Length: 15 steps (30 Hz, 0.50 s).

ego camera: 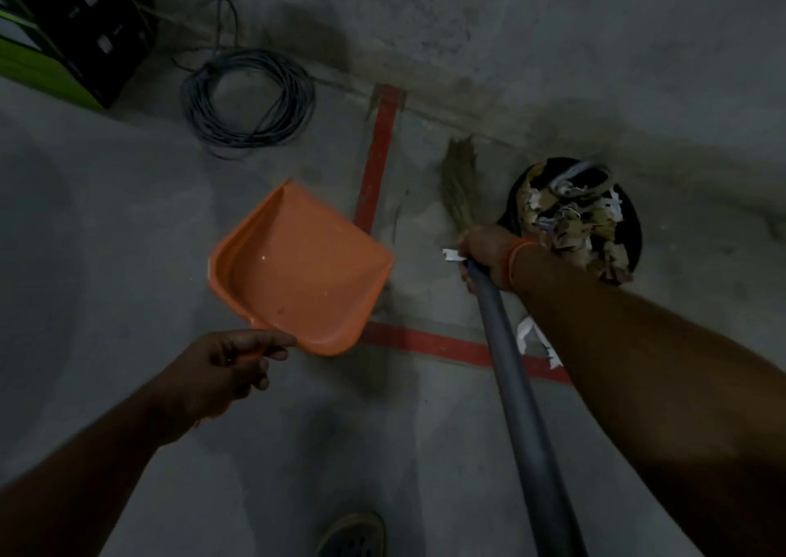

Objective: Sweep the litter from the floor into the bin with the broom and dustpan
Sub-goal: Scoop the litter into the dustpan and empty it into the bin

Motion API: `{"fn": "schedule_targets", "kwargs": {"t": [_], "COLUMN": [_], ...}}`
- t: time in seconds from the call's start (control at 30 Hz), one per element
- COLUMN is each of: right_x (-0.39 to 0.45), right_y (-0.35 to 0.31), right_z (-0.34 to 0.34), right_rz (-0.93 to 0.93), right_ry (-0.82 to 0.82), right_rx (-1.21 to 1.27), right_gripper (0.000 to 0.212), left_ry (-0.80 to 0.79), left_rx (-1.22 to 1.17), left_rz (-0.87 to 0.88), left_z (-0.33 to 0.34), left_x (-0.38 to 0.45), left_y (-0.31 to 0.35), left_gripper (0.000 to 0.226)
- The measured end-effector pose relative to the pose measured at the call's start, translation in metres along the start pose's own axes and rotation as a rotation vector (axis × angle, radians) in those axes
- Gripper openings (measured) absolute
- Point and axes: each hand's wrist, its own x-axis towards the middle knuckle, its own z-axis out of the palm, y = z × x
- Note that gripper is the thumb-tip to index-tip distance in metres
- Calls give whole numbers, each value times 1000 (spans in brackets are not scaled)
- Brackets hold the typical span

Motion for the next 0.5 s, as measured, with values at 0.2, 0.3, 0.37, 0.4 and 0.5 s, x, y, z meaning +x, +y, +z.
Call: {"fn": "schedule_targets", "kwargs": {"t": [0.2,0.3,0.37,0.4,0.5], "right_x": [-71,-129,-163,-177,-211], "right_y": [83,123,153,167,210], "right_z": [28,34,38,40,42], "right_rz": [53,162,181,186,198], "right_ry": [15,-23,-59,-61,-61], "right_rx": [217,294,321,330,348], "right_gripper": [28,24,26,27,29], "left_ry": [19,19,8,9,7], "left_rx": [-29,-23,-5,0,20], "left_rz": [4,15,34,43,60], "left_z": [19,33,42,47,65], "left_x": [-36,-59,-77,-88,-121], "left_y": [-3,-12,-21,-26,-40], "left_gripper": [37,38,41,42,42]}}
